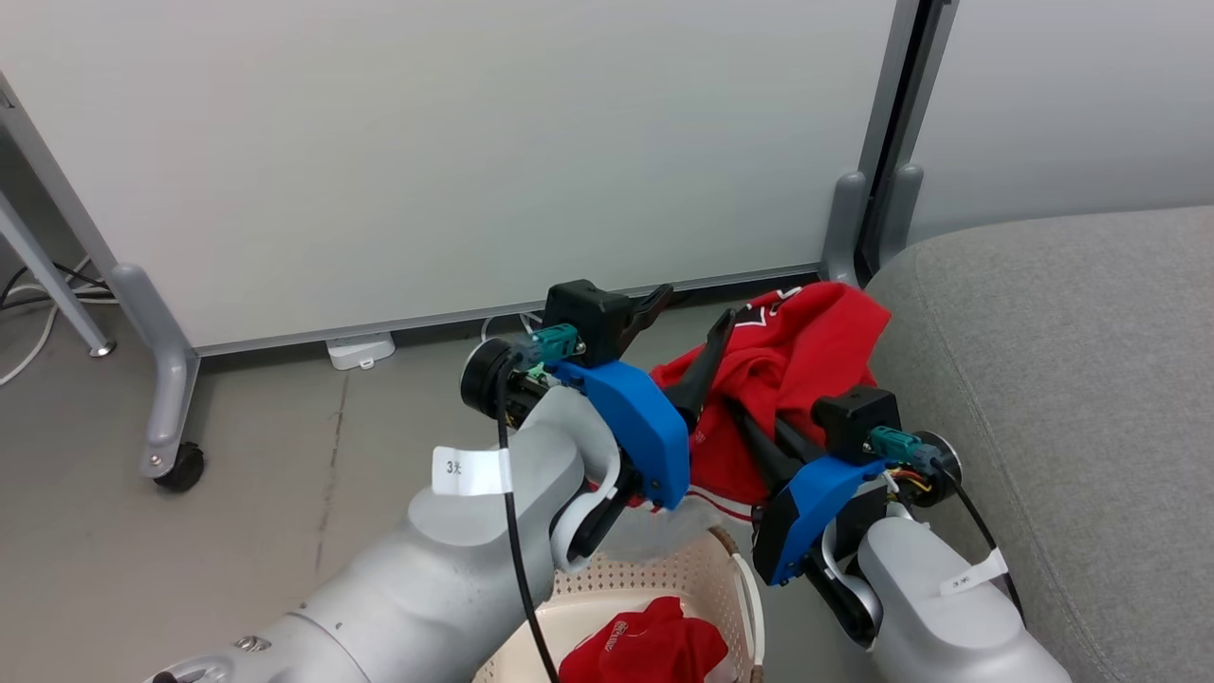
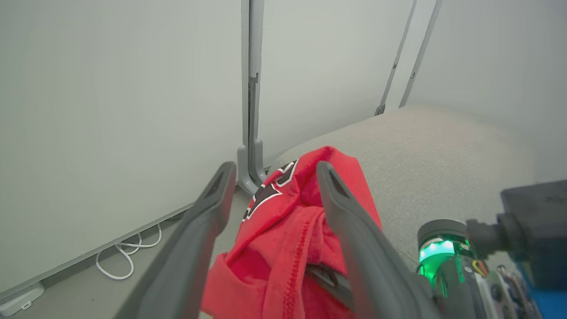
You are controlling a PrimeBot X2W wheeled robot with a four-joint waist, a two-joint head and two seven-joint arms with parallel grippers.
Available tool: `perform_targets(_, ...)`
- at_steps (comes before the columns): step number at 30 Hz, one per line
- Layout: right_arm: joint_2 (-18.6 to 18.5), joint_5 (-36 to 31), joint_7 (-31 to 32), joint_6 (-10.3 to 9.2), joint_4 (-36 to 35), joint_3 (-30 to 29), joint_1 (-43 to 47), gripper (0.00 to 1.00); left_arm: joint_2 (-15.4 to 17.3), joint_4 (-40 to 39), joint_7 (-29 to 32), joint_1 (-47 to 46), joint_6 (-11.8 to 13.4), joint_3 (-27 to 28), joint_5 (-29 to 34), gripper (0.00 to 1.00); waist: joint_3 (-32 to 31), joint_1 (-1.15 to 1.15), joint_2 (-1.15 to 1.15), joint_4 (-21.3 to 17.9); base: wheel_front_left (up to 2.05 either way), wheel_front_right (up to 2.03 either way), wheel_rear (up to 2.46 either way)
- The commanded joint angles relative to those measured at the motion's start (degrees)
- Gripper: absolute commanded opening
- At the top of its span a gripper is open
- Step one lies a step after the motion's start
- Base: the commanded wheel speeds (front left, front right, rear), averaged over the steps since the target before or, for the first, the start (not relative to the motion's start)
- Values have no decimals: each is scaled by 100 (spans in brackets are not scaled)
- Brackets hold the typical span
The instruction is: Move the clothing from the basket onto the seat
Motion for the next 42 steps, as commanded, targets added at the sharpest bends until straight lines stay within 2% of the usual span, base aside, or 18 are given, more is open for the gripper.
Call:
perform_targets(1,-19,-42,-32,3,-44,-33,51,0,45,38,-62,94,-22,22,74,100,15,0,0,11,0,0,0)
perform_targets(5,-19,-241,-32,3,-130,-194,49,0,296,-174,-137,378,-49,524,647,100,80,0,0,31,0,0,0)
perform_targets(13,-19,-447,-29,2,-350,-464,121,0,882,-1380,-137,1970,-62,2188,2333,100,174,0,0,8,0,0,0)
perform_targets(18,-19,-573,-28,3,-499,-649,206,0,954,-1940,-137,3140,-315,3340,3234,100,234,0,0,8,0,0,0)
perform_targets(26,-19,-668,-18,2,-630,-828,329,0,765,-2321,-137,4047,-547,4540,4038,100,227,0,0,52,0,0,0)
perform_targets(34,-19,-699,32,3,-721,-920,403,0,592,-2436,-138,4499,-647,5168,4444,100,200,0,0,57,0,0,0)
perform_targets(42,-19,-701,67,3,-777,-943,436,0,525,-2404,-138,4522,-660,5137,4456,100,190,0,0,34,0,0,0)
